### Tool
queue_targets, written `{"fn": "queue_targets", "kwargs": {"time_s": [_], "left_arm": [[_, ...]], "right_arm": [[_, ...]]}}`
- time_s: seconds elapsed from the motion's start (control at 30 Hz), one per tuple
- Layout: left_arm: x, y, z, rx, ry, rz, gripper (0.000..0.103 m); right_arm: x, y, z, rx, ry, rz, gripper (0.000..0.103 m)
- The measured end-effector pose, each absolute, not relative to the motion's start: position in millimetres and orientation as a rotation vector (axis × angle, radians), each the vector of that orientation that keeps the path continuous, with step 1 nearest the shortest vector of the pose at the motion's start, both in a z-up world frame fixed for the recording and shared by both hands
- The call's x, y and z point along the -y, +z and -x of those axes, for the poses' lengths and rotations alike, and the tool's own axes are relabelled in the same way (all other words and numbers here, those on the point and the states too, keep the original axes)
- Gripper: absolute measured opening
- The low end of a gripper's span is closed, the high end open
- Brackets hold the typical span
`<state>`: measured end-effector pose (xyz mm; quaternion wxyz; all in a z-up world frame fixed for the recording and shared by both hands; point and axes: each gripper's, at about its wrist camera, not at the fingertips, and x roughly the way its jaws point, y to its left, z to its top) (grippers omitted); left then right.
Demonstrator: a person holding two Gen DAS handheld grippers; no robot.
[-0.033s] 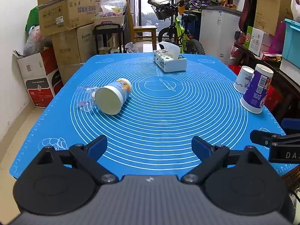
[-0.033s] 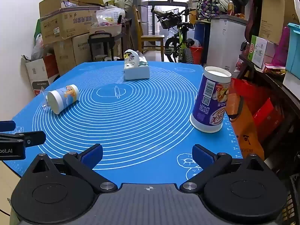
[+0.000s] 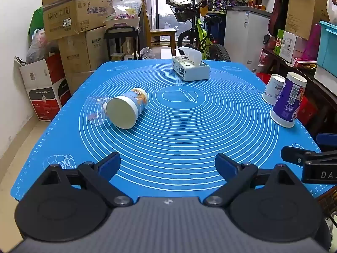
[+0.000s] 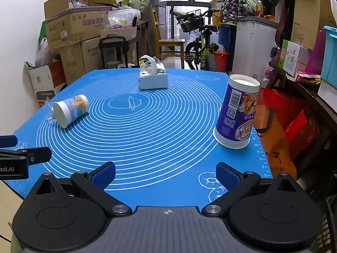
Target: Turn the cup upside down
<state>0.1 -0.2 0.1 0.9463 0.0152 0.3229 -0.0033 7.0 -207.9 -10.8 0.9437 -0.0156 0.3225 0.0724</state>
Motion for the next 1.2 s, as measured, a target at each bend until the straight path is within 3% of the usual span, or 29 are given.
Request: {"fn": "queue_targets", "kwargs": {"time_s": [1.2], "left_arm": [[2.1, -1.8, -2.6, -0.652, -0.006, -0.053, 0.096]], "right_arm": [[207.4, -16.3, -7.1, -0.671, 0.15, 0.053, 0.101]]}}
